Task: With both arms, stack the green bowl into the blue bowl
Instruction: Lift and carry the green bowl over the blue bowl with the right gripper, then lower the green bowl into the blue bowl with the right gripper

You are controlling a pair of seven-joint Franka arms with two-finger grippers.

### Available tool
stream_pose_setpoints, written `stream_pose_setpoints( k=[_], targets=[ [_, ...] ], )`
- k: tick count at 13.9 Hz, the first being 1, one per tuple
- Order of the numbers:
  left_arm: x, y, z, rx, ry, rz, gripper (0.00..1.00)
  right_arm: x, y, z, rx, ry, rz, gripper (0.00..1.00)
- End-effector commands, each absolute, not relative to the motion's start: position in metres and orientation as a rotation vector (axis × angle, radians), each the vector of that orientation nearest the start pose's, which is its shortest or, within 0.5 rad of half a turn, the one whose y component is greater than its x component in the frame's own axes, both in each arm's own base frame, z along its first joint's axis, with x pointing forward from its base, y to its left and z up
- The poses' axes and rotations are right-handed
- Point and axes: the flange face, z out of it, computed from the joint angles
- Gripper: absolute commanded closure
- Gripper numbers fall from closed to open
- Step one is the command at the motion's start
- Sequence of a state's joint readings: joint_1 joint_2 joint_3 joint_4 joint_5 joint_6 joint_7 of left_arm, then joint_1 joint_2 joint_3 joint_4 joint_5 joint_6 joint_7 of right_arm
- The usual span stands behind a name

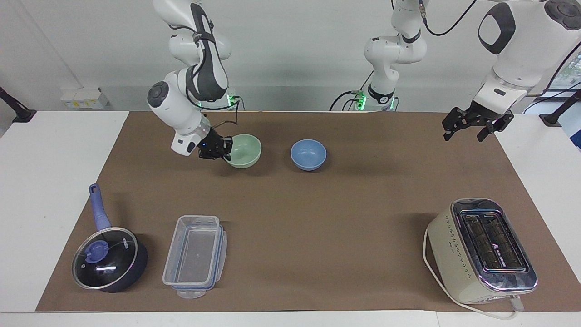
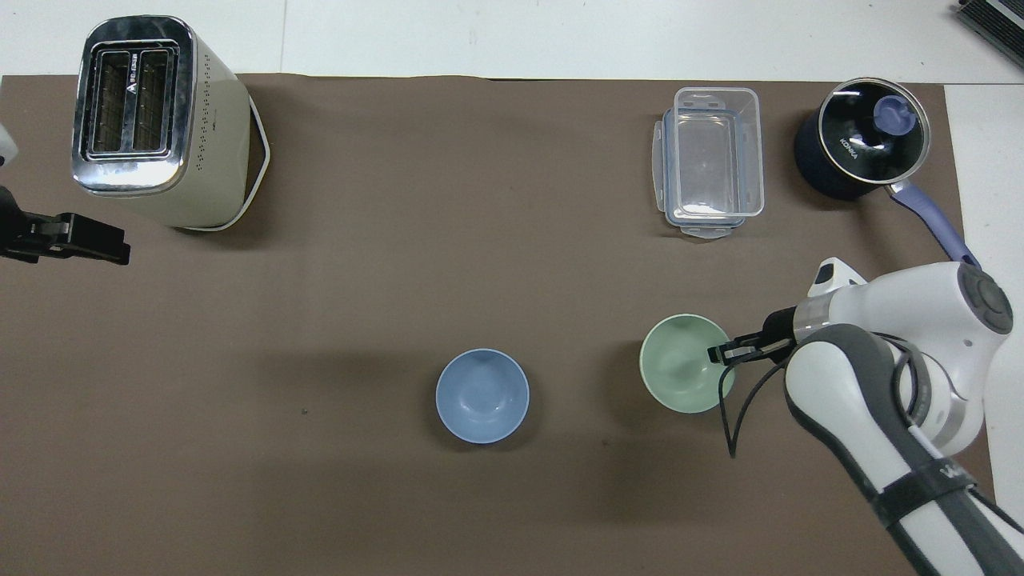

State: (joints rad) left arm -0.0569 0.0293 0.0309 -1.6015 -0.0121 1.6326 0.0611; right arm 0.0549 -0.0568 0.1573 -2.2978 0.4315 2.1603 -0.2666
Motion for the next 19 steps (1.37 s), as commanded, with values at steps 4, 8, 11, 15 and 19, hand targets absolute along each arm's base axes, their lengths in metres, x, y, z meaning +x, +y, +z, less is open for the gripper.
stream_pose_setpoints(
  k=[4,8,11,15,19],
  targets=[
    [0.564,-0.015,0.604,-3.137,0.118,0.007,0.00,0.462,0.214,0.383,-2.802,-0.171,0.085,1.00],
    [0.564,-0.015,0.605,-3.137,0.118,0.005,0.00,0.450,0.280,0.386,-2.821,-0.091,0.078,1.00],
    [0.564,-0.015,0.605,-3.137,0.118,0.005,0.00,0.449,0.308,0.373,-2.839,-0.072,0.050,1.00],
    [0.564,-0.015,0.605,-3.137,0.118,0.005,0.00,0.444,0.327,0.357,-2.840,-0.046,0.039,1.00],
    [0.564,-0.015,0.604,-3.136,0.118,0.007,0.00,0.439,0.334,0.351,-2.845,-0.039,0.051,1.00]
  ],
)
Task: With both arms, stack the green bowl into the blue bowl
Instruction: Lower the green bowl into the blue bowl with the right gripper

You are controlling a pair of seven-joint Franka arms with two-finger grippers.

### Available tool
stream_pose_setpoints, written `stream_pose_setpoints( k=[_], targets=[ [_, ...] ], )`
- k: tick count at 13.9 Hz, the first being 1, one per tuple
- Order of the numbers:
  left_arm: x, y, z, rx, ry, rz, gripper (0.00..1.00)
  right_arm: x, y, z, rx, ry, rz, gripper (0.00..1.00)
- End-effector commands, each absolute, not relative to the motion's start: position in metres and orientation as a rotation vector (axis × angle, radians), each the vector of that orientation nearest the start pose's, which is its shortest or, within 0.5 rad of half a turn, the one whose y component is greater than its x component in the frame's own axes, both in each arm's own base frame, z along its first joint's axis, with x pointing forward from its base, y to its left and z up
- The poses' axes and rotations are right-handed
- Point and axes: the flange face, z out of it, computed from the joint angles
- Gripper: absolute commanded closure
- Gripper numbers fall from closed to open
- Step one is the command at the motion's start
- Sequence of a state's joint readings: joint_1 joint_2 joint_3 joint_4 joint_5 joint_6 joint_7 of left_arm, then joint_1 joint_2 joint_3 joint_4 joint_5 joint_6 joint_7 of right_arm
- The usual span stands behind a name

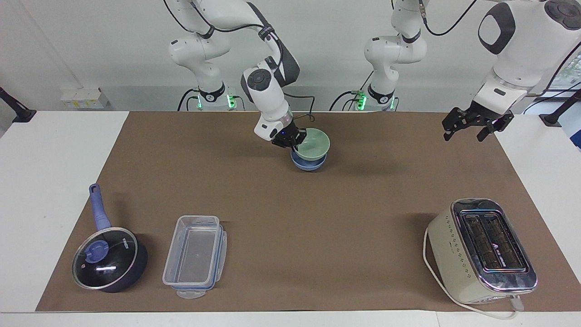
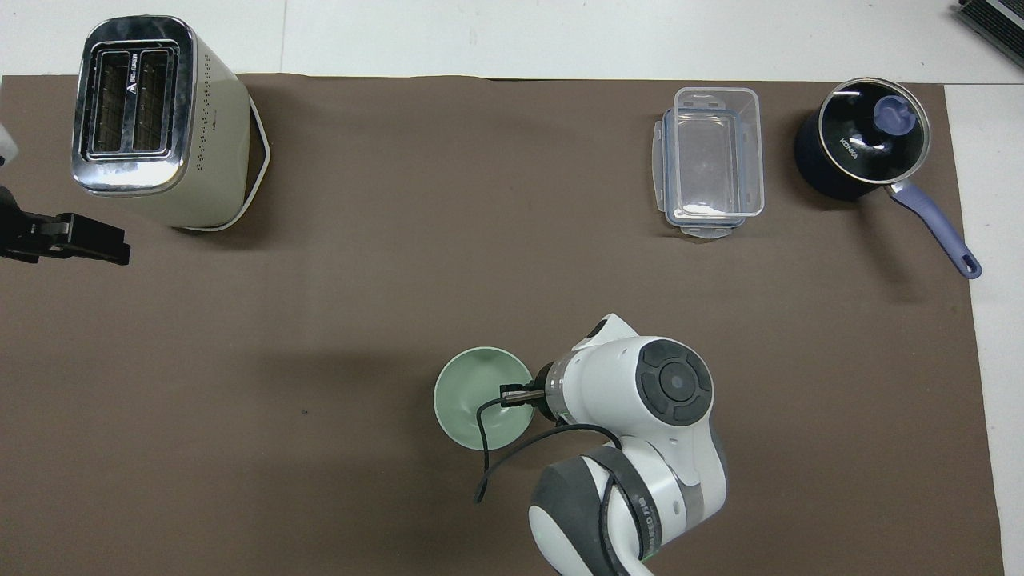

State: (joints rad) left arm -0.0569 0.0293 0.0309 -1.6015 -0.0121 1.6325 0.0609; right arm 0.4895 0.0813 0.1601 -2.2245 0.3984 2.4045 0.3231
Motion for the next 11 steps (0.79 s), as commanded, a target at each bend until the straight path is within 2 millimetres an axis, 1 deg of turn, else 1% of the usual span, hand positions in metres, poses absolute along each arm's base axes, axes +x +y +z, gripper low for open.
stream_pose_setpoints(
  k=[1,7,8,9,11],
  targets=[
    [0.5641,-0.0147,0.6039,-3.137,0.118,0.007,0.00,0.4390,0.3337,0.3509,-2.845,-0.039,0.050,1.00],
    [0.5641,-0.0145,0.6046,-3.136,0.118,0.005,0.00,0.4397,0.3312,0.3487,-2.851,-0.051,0.034,1.00],
    [0.5641,-0.0147,0.6046,-3.137,0.118,0.005,0.00,0.4402,0.3306,0.3487,-2.851,-0.048,0.033,0.98],
    [0.5642,-0.0139,0.6046,-3.137,0.116,0.005,0.00,0.4405,0.3308,0.3494,-2.850,-0.049,0.032,0.91],
    [0.5641,-0.0147,0.6039,-3.137,0.118,0.007,0.00,0.4405,0.3308,0.3494,-2.850,-0.049,0.032,0.84]
  ],
)
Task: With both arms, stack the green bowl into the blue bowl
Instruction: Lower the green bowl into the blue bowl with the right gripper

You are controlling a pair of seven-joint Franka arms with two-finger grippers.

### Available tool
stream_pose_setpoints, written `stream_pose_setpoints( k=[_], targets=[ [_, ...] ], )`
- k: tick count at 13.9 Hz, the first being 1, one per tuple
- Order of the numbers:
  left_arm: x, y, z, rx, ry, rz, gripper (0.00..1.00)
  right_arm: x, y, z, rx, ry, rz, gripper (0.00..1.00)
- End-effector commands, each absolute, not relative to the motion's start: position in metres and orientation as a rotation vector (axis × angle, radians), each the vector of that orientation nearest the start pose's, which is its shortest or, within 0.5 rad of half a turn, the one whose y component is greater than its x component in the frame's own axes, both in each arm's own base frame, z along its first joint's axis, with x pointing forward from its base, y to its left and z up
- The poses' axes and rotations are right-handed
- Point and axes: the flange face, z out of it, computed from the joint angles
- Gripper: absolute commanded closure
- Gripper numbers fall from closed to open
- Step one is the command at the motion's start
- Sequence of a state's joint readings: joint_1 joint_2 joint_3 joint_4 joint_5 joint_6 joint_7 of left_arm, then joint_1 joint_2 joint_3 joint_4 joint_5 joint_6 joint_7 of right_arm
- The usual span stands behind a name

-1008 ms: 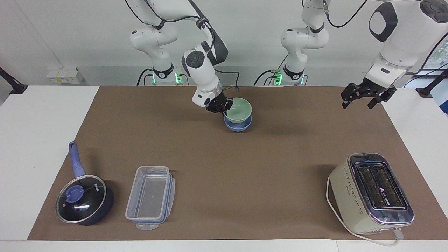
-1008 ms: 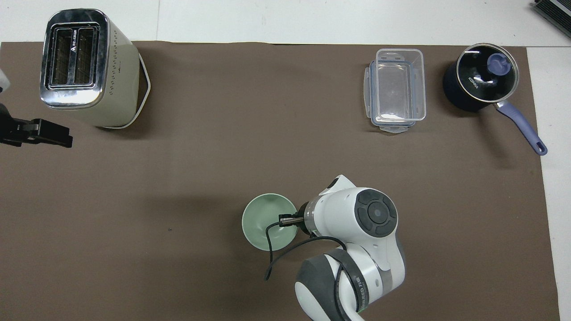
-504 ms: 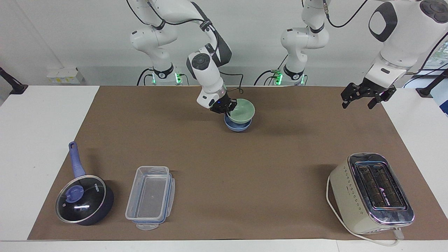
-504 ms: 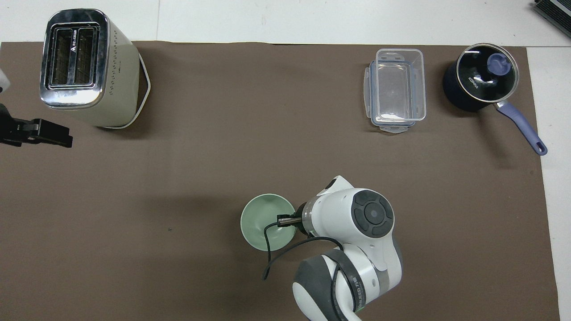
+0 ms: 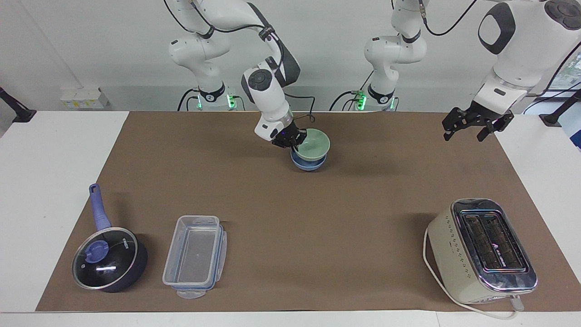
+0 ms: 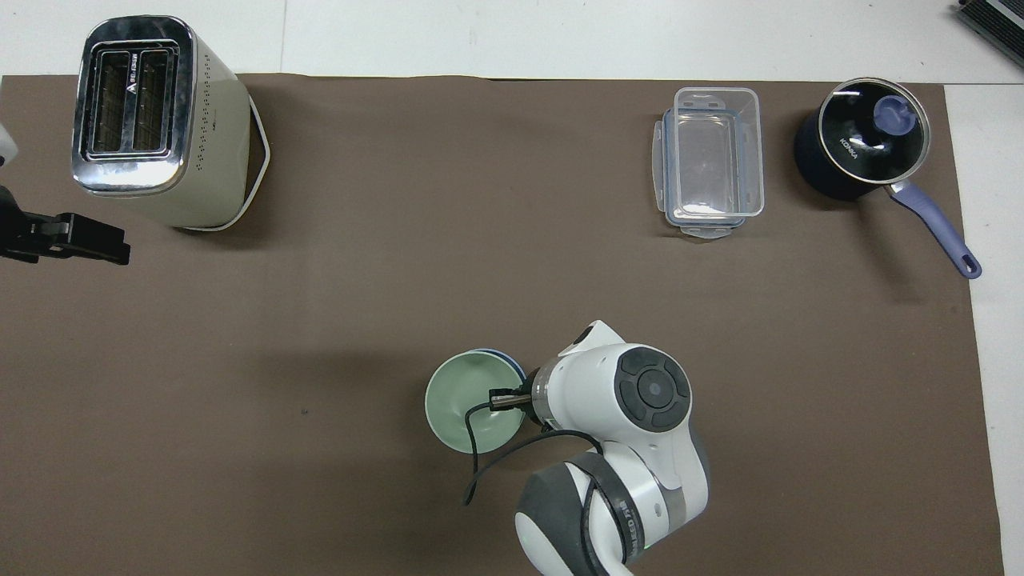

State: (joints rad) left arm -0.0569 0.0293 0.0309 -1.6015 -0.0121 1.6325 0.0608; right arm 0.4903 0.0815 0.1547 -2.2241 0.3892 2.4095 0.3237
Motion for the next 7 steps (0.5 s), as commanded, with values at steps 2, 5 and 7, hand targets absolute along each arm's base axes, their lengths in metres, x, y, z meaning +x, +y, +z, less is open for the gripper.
stream_pose_setpoints(
  k=[2,5,7],
  targets=[
    [0.5641,-0.0147,0.6046,-3.137,0.118,0.005,0.00,0.4409,0.3311,0.3492,-2.850,-0.044,0.032,0.75],
    [0.5641,-0.0145,0.6039,-3.136,0.118,0.007,0.00,0.4424,0.3321,0.3511,-2.847,-0.045,0.027,0.60],
    [0.5641,-0.0145,0.6039,-3.136,0.118,0.007,0.00,0.4434,0.3319,0.3532,-2.846,-0.052,0.022,0.59]
  ],
)
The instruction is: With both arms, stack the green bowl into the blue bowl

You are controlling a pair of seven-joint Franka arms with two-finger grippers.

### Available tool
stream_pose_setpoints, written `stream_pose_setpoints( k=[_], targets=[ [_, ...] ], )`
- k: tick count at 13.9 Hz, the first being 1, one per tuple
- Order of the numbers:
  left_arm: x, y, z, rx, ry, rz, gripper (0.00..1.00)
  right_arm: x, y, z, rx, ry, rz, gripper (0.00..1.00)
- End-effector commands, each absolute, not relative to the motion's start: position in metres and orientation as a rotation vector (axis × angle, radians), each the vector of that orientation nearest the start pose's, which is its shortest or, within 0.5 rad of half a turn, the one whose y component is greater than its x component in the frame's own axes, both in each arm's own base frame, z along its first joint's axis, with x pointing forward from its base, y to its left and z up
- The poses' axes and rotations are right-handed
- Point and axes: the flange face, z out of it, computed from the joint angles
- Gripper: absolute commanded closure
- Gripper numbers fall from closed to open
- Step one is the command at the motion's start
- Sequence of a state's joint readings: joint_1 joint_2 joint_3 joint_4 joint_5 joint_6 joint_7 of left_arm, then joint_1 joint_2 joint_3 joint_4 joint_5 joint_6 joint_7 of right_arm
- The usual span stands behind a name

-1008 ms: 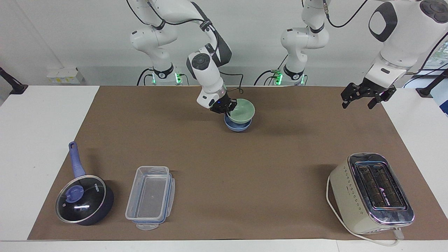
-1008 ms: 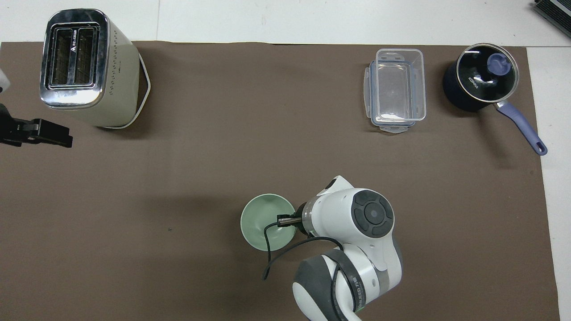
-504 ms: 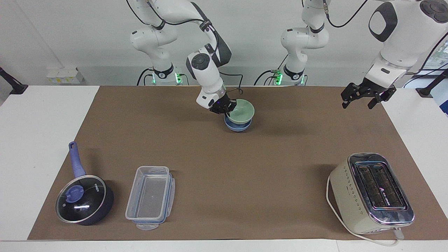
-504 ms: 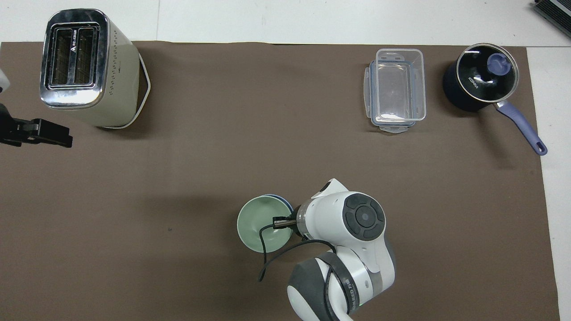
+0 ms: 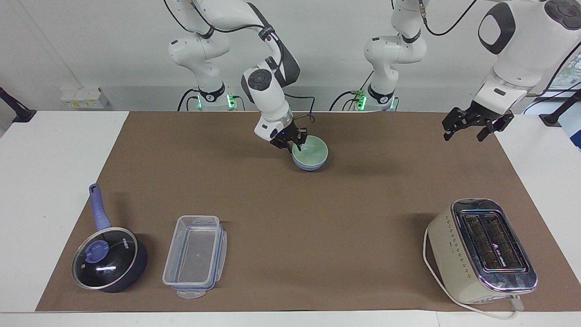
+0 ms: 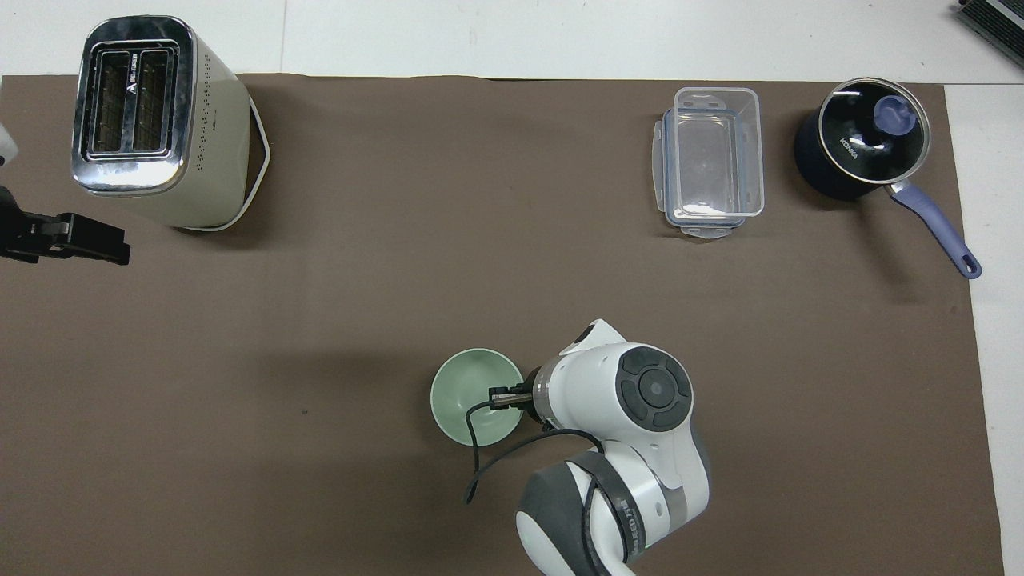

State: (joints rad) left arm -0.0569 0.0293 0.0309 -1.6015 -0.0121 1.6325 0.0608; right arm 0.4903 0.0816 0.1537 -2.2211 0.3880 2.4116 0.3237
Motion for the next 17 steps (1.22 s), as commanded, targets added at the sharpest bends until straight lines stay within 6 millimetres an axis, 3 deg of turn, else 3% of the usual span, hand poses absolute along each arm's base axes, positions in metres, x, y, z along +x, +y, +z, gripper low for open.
stream_pose_setpoints(
  k=[1,3,5,6,7,12,17],
  targets=[
    [0.564,-0.015,0.605,-3.137,0.118,0.005,0.00,0.445,0.332,0.356,-2.842,-0.051,0.014,0.60],
    [0.564,-0.015,0.605,-3.136,0.118,0.005,0.00,0.449,0.332,0.365,-2.835,-0.054,0.001,0.59],
    [0.564,-0.015,0.605,-3.137,0.118,0.005,0.00,0.451,0.325,0.380,-2.827,-0.045,-0.028,0.52],
    [0.564,-0.015,0.605,-3.137,0.118,0.005,0.00,0.455,0.316,0.392,-2.826,-0.037,-0.047,0.27],
    [0.564,-0.015,0.604,-3.137,0.118,0.007,0.00,0.458,0.305,0.403,-2.843,-0.051,-0.062,0.19],
    [0.564,-0.015,0.605,-3.137,0.118,0.005,0.00,0.481,0.219,0.462,-2.897,0.013,-0.192,0.00],
    [0.564,-0.014,0.605,-3.137,0.116,0.005,0.00,0.519,0.144,0.526,-2.991,0.121,-0.227,0.00]
  ],
)
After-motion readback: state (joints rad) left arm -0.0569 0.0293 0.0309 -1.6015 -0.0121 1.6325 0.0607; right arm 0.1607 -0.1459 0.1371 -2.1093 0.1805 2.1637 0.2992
